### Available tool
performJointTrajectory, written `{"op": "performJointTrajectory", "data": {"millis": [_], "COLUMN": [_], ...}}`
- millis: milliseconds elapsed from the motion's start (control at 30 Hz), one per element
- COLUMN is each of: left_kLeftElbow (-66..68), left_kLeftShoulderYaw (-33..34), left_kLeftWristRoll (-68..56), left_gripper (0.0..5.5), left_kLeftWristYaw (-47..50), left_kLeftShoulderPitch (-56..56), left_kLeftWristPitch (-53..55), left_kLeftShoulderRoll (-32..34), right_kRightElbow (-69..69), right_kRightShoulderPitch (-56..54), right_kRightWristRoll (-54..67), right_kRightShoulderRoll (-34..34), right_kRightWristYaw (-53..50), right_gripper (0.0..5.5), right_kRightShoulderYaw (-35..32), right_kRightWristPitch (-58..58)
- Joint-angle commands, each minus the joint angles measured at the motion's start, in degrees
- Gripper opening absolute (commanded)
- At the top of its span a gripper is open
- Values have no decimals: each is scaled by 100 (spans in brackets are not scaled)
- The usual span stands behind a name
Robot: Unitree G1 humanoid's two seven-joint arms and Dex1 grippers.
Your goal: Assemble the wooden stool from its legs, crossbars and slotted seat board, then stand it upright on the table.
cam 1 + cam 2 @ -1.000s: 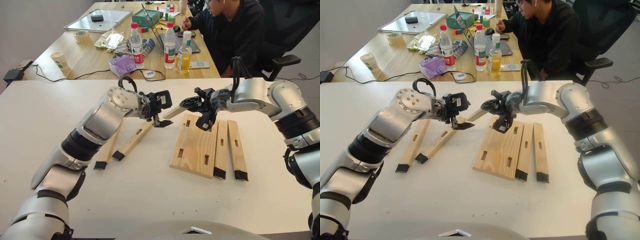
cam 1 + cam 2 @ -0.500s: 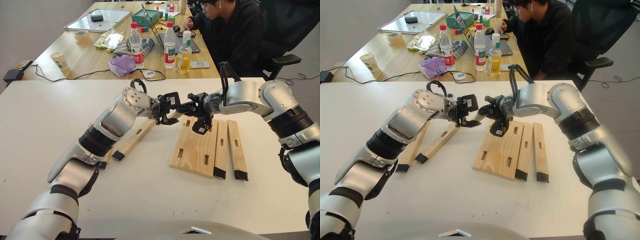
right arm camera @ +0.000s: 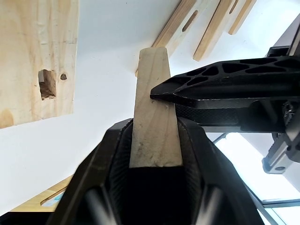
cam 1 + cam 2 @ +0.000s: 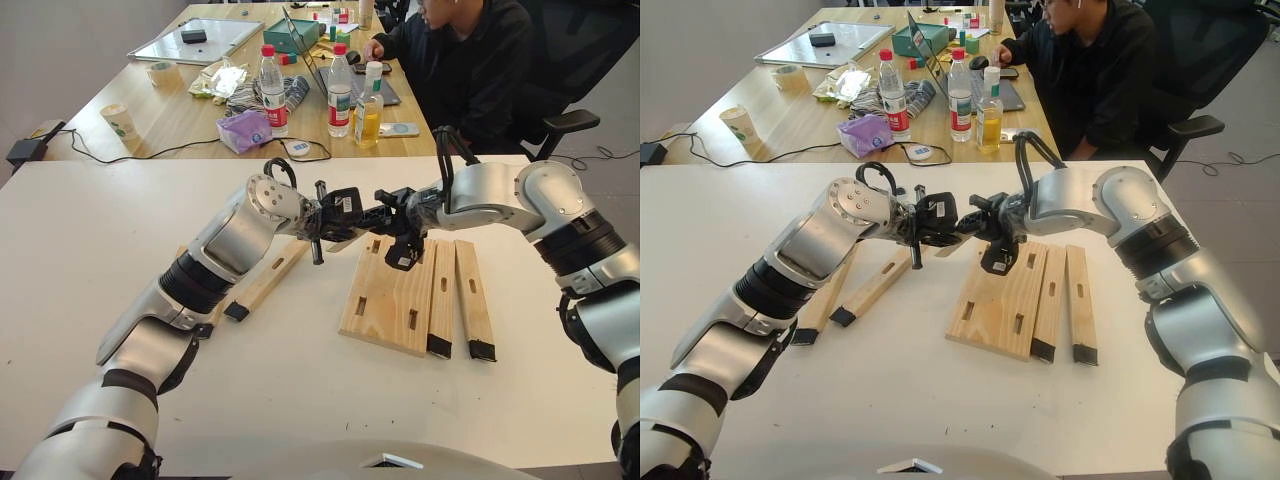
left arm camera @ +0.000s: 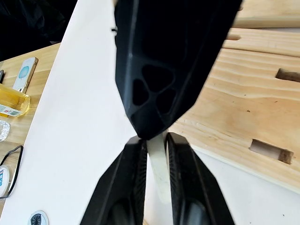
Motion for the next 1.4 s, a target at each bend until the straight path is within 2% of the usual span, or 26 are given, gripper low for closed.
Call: {"op": "performJointTrajectory", "data": {"millis": [33,167,200,433,700,767,867,933,1033,1100,1233,1400], "left_kLeftElbow": [-81,-77,-75,136,741,881,1057,944,497,310,143,82], "left_kLeftShoulderYaw": [-90,-57,-22,304,1003,1632,3190,4004,4800,5098,4931,4410], "left_kLeftWristRoll": [62,49,30,32,-172,-586,-1593,-2008,-2341,-2457,-2415,-2332], "left_gripper": [49,49,49,37,37,37,37,37,37,37,37,37], "left_kLeftWristYaw": [-71,-30,-4,288,708,888,1331,1644,2041,2179,2181,2016], "left_kLeftShoulderPitch": [-10,9,15,225,714,744,895,1292,1979,2435,3035,3459], "left_kLeftWristPitch": [-16,-18,-16,9,-58,200,813,1065,1032,688,-101,-609], "left_kLeftShoulderRoll": [-27,-76,-101,-42,-65,-288,-680,-707,-695,-753,-870,-861], "right_kRightElbow": [-25,-41,-44,45,441,665,1106,1277,1175,972,570,495], "right_kRightShoulderPitch": [-218,-155,-130,-215,-250,-302,-189,123,847,1407,2241,2419], "right_kRightWristRoll": [11,361,492,461,891,993,1014,1068,1391,1628,1830,1826], "right_kRightShoulderRoll": [176,273,301,80,-403,-494,-689,-804,-893,-861,-794,-765], "right_kRightWristYaw": [64,132,174,196,70,-86,-468,-687,-888,-1050,-1271,-1313], "right_gripper": [131,131,168,285,288,288,288,288,288,288,288,288], "right_kRightShoulderYaw": [36,-91,-127,-352,-1034,-1270,-1596,-1740,-2052,-2338,-2641,-2640], "right_kRightWristPitch": [-22,186,257,369,649,820,1113,1315,1733,2129,2723,2962]}}
